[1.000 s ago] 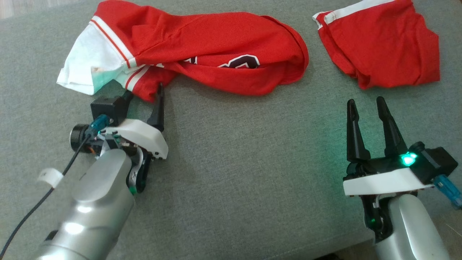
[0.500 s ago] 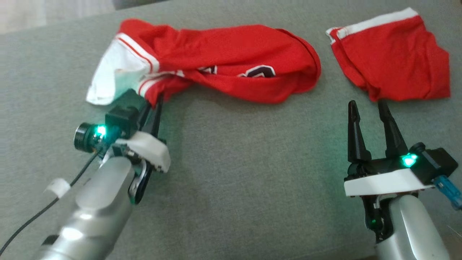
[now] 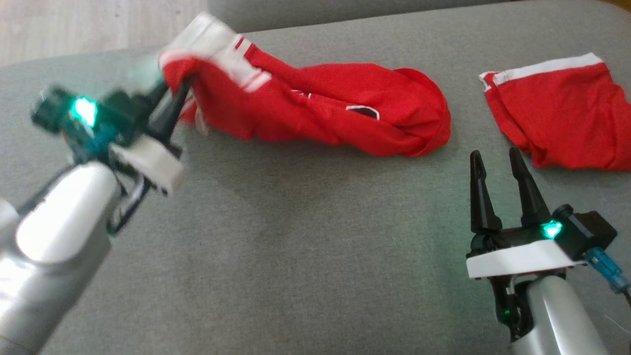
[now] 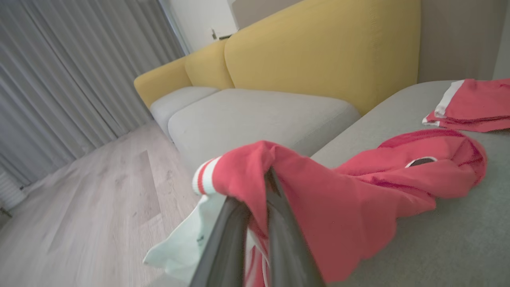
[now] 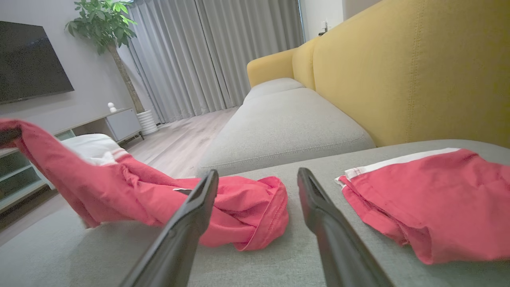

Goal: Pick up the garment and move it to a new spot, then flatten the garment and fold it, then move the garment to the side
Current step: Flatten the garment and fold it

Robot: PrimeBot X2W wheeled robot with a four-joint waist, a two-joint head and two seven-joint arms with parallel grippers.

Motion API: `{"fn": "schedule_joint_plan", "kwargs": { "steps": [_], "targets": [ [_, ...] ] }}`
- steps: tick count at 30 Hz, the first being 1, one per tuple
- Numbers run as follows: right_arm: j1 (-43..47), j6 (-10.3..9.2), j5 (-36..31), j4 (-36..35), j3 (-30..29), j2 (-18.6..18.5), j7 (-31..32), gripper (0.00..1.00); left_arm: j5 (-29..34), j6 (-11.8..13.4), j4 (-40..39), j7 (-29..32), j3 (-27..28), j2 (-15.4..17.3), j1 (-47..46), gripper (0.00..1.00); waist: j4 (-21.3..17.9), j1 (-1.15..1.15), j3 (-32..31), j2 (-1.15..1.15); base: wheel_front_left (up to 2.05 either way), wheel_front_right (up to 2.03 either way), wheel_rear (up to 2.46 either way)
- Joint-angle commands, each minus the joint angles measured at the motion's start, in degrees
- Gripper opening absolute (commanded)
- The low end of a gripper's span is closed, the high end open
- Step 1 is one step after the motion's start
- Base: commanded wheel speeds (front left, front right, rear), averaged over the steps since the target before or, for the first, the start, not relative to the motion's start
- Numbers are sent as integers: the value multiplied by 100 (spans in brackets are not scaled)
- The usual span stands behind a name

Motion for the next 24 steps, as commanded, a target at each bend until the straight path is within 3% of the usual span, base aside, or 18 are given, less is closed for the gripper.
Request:
{"fn": "schedule_joint_plan", "kwargs": {
  "steps": [1,4,10,24],
  "targets": [
    [-36,39,30,-160,161,-17,-60,100,48,-29,-238,45,262,268,-355,0,51,1,-46,0,0,0,0],
    [-9,39,44,-143,217,-17,-60,100,75,-196,-710,311,166,486,-424,0,112,1,-95,0,0,0,0],
    [42,39,25,-129,182,-17,-60,100,-33,-212,-1442,572,190,979,-156,0,241,1,-167,0,0,0,0],
    [240,39,-8,-27,195,-17,-60,100,-426,-346,-2608,1196,-687,1978,1808,0,517,1,-495,0,0,0,0]
  ]
}}
